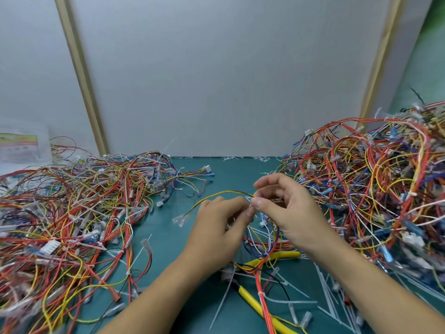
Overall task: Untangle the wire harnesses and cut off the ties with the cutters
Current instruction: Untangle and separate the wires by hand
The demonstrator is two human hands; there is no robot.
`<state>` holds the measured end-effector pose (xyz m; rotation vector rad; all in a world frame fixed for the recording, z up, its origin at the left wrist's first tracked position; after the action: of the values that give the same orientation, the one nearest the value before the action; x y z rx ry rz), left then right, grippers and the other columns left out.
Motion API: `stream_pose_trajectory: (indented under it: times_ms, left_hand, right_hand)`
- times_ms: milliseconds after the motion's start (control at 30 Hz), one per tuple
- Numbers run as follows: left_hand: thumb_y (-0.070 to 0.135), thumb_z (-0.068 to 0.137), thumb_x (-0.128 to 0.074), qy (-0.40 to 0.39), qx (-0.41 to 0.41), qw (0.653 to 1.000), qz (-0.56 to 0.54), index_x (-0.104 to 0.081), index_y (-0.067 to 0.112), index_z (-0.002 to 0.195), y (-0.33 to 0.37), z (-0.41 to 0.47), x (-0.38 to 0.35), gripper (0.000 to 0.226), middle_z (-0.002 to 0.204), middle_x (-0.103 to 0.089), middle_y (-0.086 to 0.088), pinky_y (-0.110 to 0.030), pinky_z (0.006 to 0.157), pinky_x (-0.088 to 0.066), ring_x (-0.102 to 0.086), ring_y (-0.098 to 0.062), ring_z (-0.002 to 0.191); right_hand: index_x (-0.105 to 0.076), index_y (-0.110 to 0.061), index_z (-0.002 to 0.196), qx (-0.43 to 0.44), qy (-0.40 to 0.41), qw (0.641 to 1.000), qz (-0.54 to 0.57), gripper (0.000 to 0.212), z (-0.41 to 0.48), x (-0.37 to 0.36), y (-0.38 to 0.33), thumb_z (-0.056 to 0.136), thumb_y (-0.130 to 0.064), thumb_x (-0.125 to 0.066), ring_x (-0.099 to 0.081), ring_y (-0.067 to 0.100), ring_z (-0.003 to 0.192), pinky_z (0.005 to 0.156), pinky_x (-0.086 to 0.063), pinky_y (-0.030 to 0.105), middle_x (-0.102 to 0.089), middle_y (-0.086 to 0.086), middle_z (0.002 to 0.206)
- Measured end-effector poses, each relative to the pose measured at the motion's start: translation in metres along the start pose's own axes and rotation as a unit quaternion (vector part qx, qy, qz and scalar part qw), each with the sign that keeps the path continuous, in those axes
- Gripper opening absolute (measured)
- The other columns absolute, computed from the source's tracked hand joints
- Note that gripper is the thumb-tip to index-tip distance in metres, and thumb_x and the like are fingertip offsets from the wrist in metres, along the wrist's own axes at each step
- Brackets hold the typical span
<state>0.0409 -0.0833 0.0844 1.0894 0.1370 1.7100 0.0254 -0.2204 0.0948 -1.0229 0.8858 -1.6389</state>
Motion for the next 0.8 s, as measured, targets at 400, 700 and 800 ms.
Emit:
stream_pose_trajectory:
  times_ms: [400, 700, 800]
  left_hand:
    - [0.035, 0.097, -0.05, -0.021, -0.014, 0.999, -0.03, -0.063, 0.019, 0.073, 0.003, -0.001, 0.0, 0.032, 0.059, -0.056, 0.003, -0.036, 0.072, -0.04, -0.053, -0.017, 0.067]
    - [0.052, 0.091, -0.059, 0.022, 0.12, 0.992, 0.013, -0.063, 0.018, 0.069, -0.032, -0.001, 0.005, 0.041, 0.055, -0.051, 0.008, -0.031, 0.062, -0.034, -0.047, -0.01, 0.056]
    - [0.084, 0.071, -0.049, -0.068, 0.138, 0.985, 0.072, -0.059, 0.021, 0.065, -0.032, -0.006, -0.01, 0.064, 0.051, -0.051, 0.012, -0.032, 0.063, -0.031, -0.048, -0.007, 0.054]
  right_hand:
    - [-0.063, -0.024, 0.107, -0.008, 0.011, 1.0, 0.018, 0.025, 0.0, -0.001, 0.009, 0.09, -0.006, -0.069, -0.064, 0.002, 0.075, 0.076, -0.051, 0.024, -0.072, -0.01, 0.081]
    - [-0.066, -0.018, 0.103, -0.03, 0.116, 0.991, 0.067, 0.017, 0.009, 0.034, 0.016, 0.091, -0.007, -0.068, -0.073, 0.015, 0.094, 0.075, -0.051, 0.019, -0.077, 0.007, 0.093]
    - [-0.066, -0.017, 0.102, -0.034, 0.127, 0.988, 0.083, 0.018, 0.01, 0.038, 0.015, 0.094, -0.003, -0.062, -0.072, 0.004, 0.086, 0.065, -0.049, 0.011, -0.078, 0.0, 0.087]
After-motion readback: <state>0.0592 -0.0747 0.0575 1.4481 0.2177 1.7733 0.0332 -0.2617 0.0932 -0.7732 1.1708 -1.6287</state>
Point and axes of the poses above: each hand's wrist, its own z-axis towards the middle knuckle, its own x-axis out of the back of the hand, y = z × x, the point moved 8 cm from there along z, towards the middle knuckle
